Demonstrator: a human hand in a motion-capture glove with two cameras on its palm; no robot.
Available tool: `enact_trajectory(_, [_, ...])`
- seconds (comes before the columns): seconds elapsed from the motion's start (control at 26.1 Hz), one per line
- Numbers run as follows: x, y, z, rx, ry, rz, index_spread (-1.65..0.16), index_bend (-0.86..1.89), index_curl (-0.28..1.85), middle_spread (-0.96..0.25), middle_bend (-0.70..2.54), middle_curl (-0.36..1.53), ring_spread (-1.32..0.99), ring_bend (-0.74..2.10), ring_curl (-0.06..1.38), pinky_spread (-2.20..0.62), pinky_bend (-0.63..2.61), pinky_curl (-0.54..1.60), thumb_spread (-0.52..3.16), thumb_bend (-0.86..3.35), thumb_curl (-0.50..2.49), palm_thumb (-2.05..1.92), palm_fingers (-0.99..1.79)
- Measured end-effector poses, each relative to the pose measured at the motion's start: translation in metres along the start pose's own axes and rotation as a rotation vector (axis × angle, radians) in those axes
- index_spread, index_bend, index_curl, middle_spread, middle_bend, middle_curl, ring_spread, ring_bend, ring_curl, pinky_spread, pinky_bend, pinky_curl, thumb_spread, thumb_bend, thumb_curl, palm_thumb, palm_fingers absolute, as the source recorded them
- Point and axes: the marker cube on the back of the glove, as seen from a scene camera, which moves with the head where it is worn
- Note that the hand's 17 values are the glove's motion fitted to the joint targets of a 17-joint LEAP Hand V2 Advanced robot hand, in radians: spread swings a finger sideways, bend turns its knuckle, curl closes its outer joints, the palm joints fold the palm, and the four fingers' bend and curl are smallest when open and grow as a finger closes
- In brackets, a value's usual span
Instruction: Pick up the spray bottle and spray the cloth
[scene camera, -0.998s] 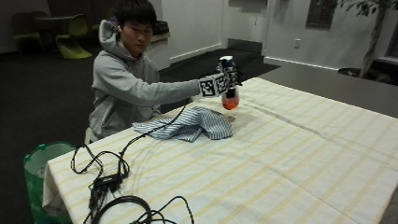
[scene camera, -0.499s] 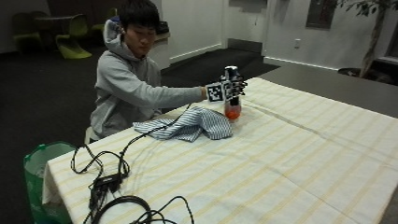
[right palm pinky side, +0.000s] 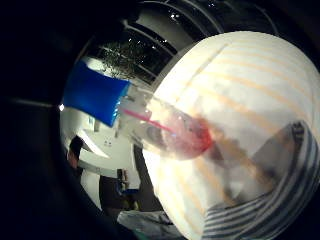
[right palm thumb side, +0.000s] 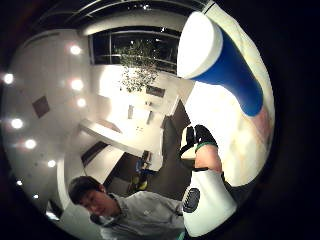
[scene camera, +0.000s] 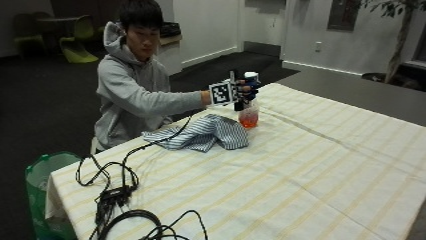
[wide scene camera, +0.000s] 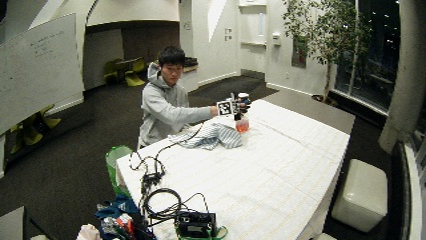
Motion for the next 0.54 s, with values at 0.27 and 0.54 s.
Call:
enact_trajectory(0.27, [-0.005, 0.025, -0.036, 0.066, -0.026, -0.001, -0.37, 0.04, 0.23, -0.02, 0.3, 0.39, -0.06, 0.43, 0.37, 0.09, 0.57, 0.41, 0.58, -0.04, 0.63, 0.95, 0.12])
enact_trajectory(0.54, [-0.011, 0.053, -0.049, 0.04, -0.015, -0.031, -0.37, 0.08, 0.2, -0.01, 0.33, 0.39, -0.04, 0.46, 0.36, 0.12, 0.56, 0.39, 0.64, -0.03, 0.61, 0.94, 0.16])
